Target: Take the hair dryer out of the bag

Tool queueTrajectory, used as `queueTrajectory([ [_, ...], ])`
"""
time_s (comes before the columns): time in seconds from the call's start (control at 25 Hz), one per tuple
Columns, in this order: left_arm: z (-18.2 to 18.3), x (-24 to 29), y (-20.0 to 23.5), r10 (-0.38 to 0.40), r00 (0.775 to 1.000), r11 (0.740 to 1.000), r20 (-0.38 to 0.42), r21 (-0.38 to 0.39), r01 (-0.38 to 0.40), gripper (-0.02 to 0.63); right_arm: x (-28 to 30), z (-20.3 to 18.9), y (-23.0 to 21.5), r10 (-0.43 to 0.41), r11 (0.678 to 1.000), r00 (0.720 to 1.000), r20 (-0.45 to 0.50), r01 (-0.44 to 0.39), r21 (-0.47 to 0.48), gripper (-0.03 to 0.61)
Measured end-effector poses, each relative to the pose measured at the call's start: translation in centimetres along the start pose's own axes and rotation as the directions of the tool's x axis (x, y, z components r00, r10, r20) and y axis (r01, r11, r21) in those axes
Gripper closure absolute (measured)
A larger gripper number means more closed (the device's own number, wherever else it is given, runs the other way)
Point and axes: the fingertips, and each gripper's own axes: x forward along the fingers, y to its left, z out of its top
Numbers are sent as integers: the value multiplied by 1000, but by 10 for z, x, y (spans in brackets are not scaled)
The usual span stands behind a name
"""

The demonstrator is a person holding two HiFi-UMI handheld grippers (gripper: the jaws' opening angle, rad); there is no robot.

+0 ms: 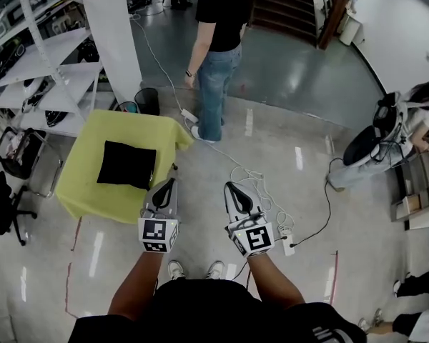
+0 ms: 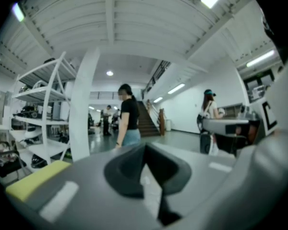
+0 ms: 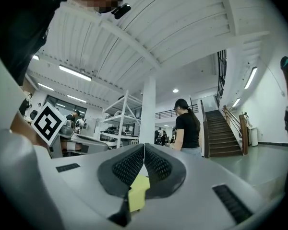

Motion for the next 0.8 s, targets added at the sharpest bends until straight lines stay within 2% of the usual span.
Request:
queueTrajectory([
  [0.4,0,9,-37,38,999,999,-27,27,-37,607,-18,-7,-29,76,996,997,0,-76,38,571],
  [0.64,-14,34,-19,43,999,999,-28,-15,-44,607,15,-24,-33,102,994,994,-33,-101,26,571],
  [0.8,-21,64,5,53,998,998,-27,-16,-53,607,54,-36,-39,128,992,990,-58,-127,20,571],
])
